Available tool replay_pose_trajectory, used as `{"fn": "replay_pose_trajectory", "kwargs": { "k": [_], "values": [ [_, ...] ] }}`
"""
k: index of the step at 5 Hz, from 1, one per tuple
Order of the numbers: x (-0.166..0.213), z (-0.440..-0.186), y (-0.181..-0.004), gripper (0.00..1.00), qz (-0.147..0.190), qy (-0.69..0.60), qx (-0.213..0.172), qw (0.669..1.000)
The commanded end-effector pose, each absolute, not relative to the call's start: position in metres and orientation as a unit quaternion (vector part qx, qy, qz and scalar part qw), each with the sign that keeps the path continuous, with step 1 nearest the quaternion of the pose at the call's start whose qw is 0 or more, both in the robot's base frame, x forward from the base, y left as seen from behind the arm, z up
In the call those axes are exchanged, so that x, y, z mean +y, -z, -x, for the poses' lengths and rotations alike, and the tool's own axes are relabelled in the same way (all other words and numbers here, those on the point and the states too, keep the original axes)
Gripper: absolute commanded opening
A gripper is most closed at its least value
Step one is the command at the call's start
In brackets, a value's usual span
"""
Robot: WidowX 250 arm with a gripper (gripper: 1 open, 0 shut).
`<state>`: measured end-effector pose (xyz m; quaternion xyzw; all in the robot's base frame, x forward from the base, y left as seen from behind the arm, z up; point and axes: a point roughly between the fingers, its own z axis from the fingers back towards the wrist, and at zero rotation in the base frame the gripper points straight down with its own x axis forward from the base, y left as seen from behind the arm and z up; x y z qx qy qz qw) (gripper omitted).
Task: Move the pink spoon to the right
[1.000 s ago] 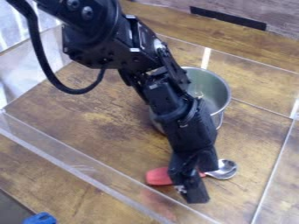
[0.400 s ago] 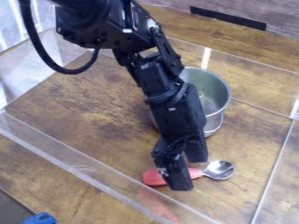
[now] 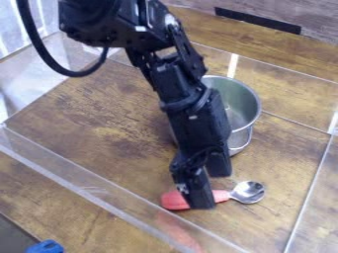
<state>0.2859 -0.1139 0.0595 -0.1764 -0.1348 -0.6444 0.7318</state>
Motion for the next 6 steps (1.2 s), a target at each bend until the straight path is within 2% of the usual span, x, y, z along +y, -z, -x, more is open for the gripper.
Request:
{"fn": "replay_pose_trajectory", "kwargs": {
  "k": [1,3,5,6],
  "values": [
    [-0.123,-0.290,-0.093,1.00,0.145,0.644,-0.162,0.733],
    [-0.135,-0.294,-0.100,1.00,0.139,0.656,-0.159,0.725],
    [-0.117,-0.303,-0.110,1.00,0.124,0.609,-0.167,0.765],
    [-0.103,-0.300,-0.114,1.00,0.117,0.591,-0.170,0.780]
  ]
}}
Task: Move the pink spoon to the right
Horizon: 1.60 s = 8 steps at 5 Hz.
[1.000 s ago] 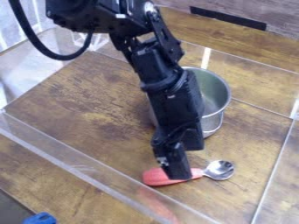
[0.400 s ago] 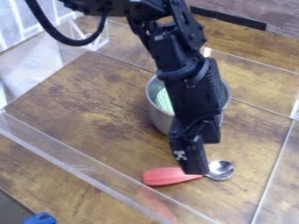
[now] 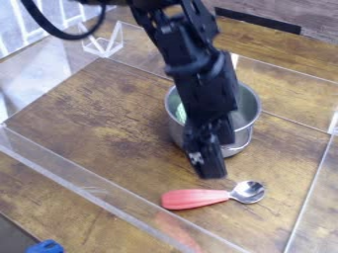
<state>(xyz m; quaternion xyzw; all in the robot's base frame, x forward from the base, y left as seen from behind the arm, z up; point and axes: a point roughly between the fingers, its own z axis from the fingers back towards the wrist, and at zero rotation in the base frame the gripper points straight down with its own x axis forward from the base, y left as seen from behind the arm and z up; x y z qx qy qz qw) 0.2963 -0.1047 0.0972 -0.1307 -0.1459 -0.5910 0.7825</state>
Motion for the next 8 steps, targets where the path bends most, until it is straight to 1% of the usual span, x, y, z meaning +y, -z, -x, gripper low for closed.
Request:
{"fn": "replay_pose_trajectory", "kwargs": {
  "k": [1,3,4,5,6,7,8],
  "values": [
    [-0.091,-0.298,-0.120,1.00,0.104,0.572,-0.171,0.796],
    [-0.087,-0.306,-0.132,1.00,0.098,0.570,-0.173,0.797],
    [-0.069,-0.321,-0.140,1.00,0.094,0.582,-0.172,0.790],
    [-0.048,-0.332,-0.148,1.00,0.089,0.580,-0.183,0.789],
    [-0.051,-0.340,-0.135,1.00,0.082,0.571,-0.191,0.794],
    [-0.056,-0.351,-0.115,1.00,0.087,0.574,-0.196,0.790],
    [-0.059,-0.343,-0.103,1.00,0.088,0.576,-0.205,0.787]
  ]
}}
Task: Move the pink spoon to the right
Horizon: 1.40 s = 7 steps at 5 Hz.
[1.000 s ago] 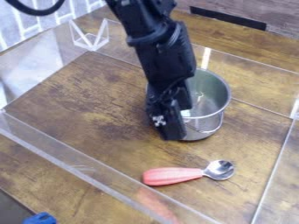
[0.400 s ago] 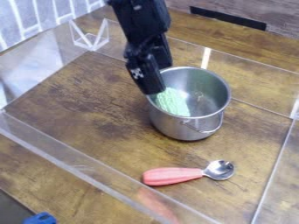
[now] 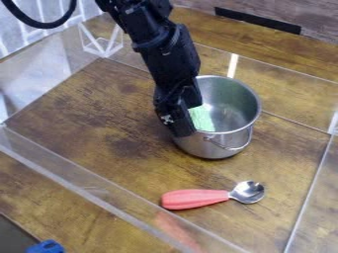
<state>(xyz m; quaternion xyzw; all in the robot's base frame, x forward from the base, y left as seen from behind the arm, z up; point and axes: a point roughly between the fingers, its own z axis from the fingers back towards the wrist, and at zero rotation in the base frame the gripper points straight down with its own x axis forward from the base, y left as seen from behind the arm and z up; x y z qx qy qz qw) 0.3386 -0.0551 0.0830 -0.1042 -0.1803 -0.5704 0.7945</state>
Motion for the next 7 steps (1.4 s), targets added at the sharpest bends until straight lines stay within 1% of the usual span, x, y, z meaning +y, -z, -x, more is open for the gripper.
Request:
{"fn": "replay_pose_trajectory", "kwargs": {
  "k": [1,2,3,4,5,6,7],
  "values": [
    [-0.075,-0.336,-0.092,1.00,0.083,0.542,-0.213,0.809],
    [-0.091,-0.324,-0.071,1.00,0.094,0.549,-0.226,0.799],
    [-0.096,-0.321,-0.051,1.00,0.107,0.563,-0.232,0.786],
    [-0.106,-0.320,-0.036,1.00,0.126,0.588,-0.229,0.766],
    [-0.118,-0.318,-0.032,1.00,0.147,0.609,-0.231,0.744],
    [-0.116,-0.313,-0.030,1.00,0.157,0.603,-0.235,0.746],
    [-0.115,-0.305,-0.031,0.00,0.162,0.593,-0.239,0.752]
  ]
}}
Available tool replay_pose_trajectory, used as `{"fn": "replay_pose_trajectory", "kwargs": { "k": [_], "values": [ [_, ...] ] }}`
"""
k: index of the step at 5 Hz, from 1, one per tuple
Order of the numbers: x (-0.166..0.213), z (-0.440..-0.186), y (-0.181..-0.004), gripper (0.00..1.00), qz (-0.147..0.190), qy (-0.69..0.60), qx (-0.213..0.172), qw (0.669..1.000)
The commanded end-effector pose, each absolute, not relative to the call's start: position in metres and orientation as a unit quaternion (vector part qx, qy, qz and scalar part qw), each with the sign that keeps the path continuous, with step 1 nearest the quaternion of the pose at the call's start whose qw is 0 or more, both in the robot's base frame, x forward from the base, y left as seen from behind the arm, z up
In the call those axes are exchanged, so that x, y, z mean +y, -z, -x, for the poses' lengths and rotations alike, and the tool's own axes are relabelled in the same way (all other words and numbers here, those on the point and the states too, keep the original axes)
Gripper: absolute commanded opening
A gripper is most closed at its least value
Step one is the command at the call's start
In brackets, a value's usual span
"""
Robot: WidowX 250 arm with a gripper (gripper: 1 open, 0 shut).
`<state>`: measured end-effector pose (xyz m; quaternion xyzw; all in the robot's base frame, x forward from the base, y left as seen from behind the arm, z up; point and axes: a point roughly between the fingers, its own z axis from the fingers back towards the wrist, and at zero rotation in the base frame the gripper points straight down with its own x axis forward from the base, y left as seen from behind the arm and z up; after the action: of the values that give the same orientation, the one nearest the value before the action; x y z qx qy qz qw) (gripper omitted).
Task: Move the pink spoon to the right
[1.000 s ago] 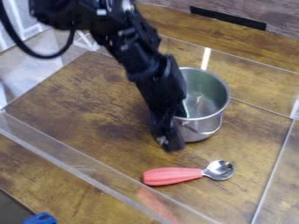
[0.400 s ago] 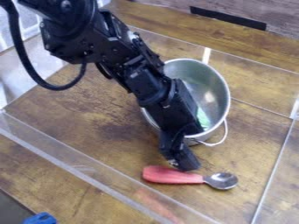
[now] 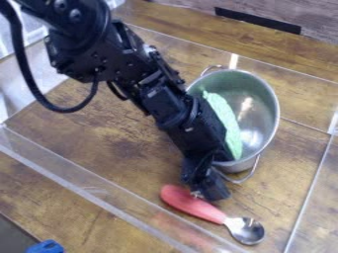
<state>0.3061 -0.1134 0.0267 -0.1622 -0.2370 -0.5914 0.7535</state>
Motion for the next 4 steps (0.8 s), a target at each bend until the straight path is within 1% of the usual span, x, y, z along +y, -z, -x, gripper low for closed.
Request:
{"fn": "replay_pose_trajectory", "kwargs": {
  "k": [1,2,3,4],
  "values": [
    [-0.127,-0.297,-0.032,0.00,0.171,0.574,-0.244,0.763],
    [-0.139,-0.292,-0.032,0.00,0.179,0.556,-0.246,0.773],
    [-0.146,-0.281,-0.030,0.00,0.186,0.543,-0.244,0.781],
    [-0.149,-0.277,-0.028,0.00,0.189,0.531,-0.240,0.790]
  ]
}}
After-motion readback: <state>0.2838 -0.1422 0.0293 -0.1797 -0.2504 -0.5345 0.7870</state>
